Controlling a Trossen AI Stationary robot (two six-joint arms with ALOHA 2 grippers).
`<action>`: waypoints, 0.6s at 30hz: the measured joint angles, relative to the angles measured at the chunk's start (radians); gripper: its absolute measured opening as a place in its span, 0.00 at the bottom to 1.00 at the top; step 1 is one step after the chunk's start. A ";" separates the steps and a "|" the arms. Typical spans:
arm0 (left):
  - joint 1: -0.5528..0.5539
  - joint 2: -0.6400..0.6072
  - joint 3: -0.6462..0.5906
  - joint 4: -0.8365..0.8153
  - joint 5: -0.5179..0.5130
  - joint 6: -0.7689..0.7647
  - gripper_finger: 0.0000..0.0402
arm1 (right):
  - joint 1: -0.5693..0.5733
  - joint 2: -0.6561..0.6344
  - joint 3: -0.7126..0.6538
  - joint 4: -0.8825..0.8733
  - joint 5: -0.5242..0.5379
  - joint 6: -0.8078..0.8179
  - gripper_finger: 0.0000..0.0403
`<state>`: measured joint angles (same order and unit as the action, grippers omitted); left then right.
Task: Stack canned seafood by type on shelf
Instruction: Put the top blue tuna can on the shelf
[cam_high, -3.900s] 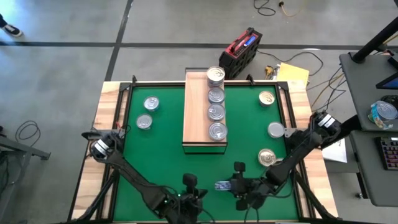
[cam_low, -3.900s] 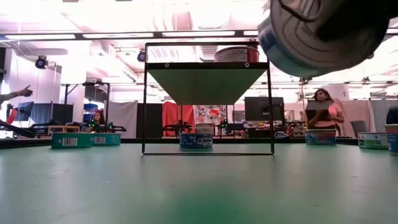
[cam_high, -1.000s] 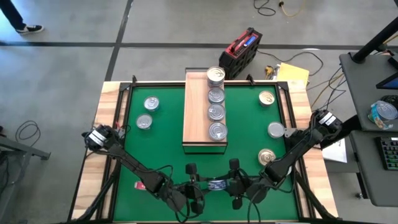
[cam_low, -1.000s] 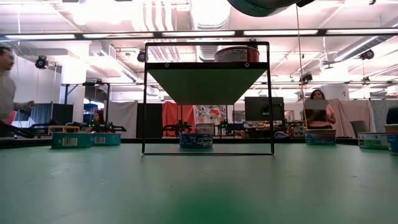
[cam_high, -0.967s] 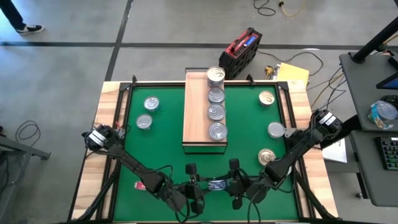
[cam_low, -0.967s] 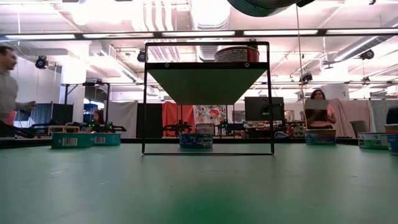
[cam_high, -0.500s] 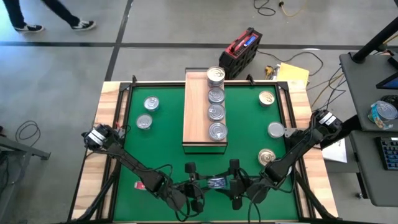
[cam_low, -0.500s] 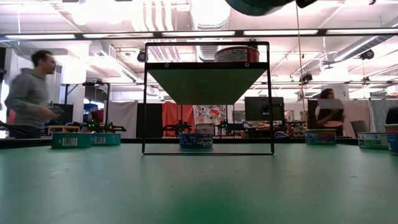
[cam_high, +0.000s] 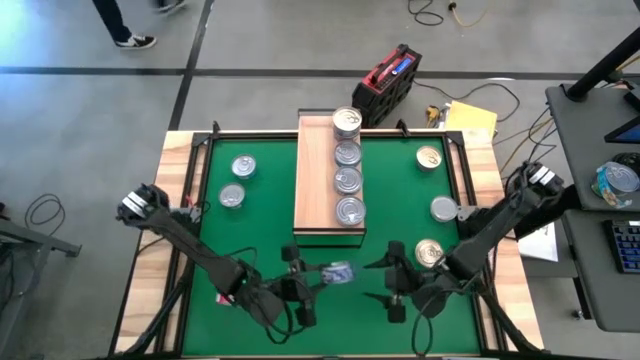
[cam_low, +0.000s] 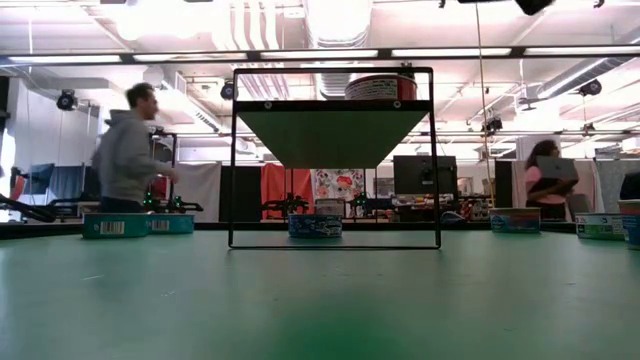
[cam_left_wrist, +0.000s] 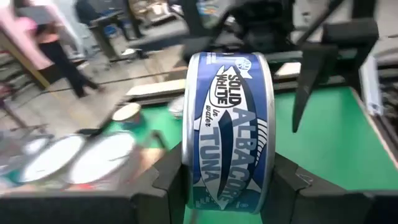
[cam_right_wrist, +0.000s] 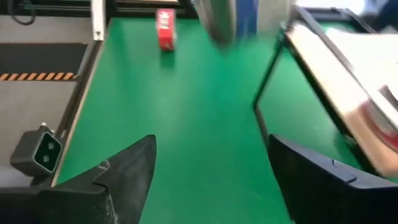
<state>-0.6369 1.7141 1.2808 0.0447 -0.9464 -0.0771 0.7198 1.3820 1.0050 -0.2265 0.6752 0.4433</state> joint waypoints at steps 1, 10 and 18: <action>0.000 -0.022 0.000 -0.023 -0.026 -0.003 0.31 | 0.001 -0.017 0.000 -0.035 0.002 0.027 0.73; 0.085 -0.291 -0.001 -0.351 -0.040 -0.211 0.31 | -0.002 -0.114 -0.035 -0.115 0.011 0.033 0.67; 0.344 -0.510 -0.156 -0.389 0.380 -0.297 0.31 | -0.043 -0.144 -0.066 -0.117 0.069 -0.066 0.62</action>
<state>-0.2932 1.2039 1.1246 -0.3443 -0.5663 -0.3740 0.6767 1.2380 0.9390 -0.3435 0.7447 0.3771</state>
